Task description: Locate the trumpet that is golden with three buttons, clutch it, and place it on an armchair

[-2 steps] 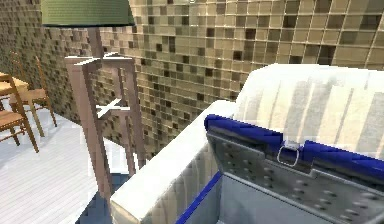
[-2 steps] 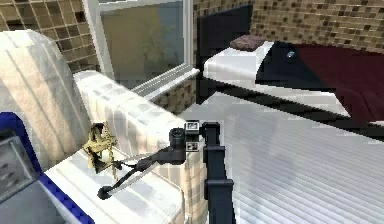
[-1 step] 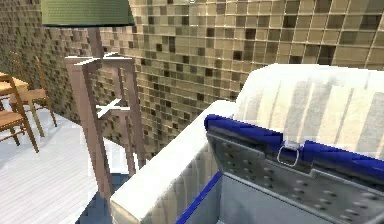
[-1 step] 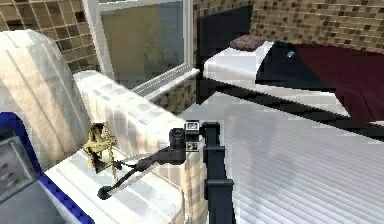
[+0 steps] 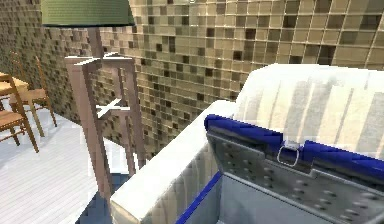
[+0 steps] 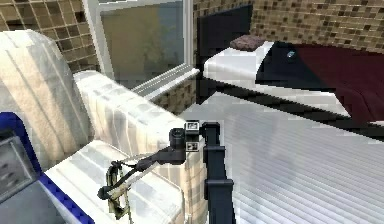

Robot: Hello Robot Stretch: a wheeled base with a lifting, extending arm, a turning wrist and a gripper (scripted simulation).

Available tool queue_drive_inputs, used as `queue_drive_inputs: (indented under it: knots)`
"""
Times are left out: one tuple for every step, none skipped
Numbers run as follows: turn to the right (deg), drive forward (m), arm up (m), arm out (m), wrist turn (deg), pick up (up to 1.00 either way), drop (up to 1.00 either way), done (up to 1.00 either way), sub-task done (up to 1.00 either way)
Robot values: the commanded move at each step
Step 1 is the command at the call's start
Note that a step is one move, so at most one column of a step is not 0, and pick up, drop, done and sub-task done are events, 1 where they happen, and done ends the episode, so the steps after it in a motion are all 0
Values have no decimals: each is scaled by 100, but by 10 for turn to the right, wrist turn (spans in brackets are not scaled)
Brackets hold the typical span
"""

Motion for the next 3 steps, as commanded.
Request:
queue_drive_inputs:
  knots:
    - [0,0,10,0,0,0,0,0,0]
    - [0,0,0,-8,0,0,0,0,0]
    - [0,0,0,0,0,0,0,100,0]
